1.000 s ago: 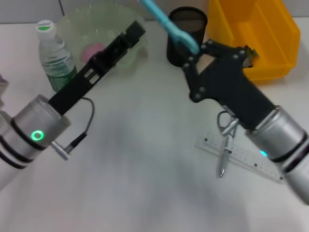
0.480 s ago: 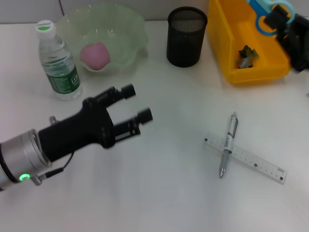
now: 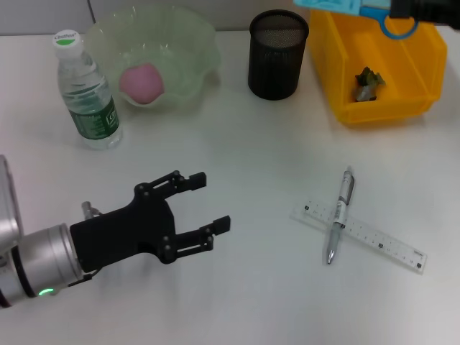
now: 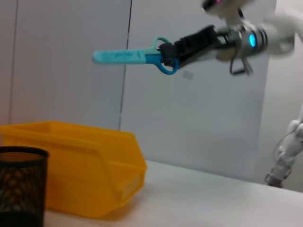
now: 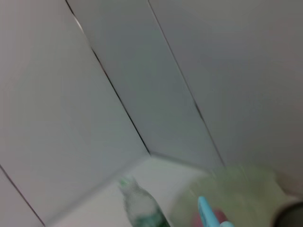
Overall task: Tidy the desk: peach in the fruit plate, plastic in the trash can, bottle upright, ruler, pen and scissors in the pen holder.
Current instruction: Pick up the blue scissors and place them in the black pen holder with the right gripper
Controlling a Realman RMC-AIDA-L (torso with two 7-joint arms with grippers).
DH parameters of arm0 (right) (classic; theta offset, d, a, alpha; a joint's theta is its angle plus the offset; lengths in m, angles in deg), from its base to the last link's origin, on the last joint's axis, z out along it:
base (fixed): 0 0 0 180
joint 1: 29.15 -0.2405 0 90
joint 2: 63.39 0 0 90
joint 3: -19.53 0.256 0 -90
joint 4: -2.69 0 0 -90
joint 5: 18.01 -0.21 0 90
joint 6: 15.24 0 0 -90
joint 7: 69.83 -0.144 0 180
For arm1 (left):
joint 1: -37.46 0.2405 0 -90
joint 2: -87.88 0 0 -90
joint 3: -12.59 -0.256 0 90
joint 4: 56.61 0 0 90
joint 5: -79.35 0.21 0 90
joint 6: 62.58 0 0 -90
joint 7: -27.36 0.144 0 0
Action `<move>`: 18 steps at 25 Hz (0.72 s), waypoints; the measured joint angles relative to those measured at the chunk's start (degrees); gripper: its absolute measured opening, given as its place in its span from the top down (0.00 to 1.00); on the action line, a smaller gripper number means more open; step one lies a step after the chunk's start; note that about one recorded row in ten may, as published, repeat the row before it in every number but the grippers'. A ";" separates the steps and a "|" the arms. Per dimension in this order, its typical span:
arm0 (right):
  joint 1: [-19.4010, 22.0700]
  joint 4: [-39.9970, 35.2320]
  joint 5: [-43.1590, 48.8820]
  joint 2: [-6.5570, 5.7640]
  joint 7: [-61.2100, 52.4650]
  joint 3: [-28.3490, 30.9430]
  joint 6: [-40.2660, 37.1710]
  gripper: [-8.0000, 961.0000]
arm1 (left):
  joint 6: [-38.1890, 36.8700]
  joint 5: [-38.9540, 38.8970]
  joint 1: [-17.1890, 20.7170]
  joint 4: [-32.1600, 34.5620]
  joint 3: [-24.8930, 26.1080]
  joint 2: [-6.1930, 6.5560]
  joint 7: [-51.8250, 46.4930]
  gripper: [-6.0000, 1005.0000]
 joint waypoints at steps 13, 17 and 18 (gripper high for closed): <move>-23.46 -5.23 34.21 -2.11 -23.78 -11.66 4.09 0.92 | 1.73 -0.42 2.09 2.52 0.04 -0.10 1.98 0.20; -26.07 -4.09 38.28 -1.34 -26.48 -15.38 7.49 0.91 | 1.81 -0.53 2.11 2.44 0.29 -0.15 2.41 0.20; -27.66 -2.44 40.42 -0.82 -27.65 -17.35 9.78 0.90 | 1.85 -0.58 2.12 2.24 0.63 -0.18 2.72 0.20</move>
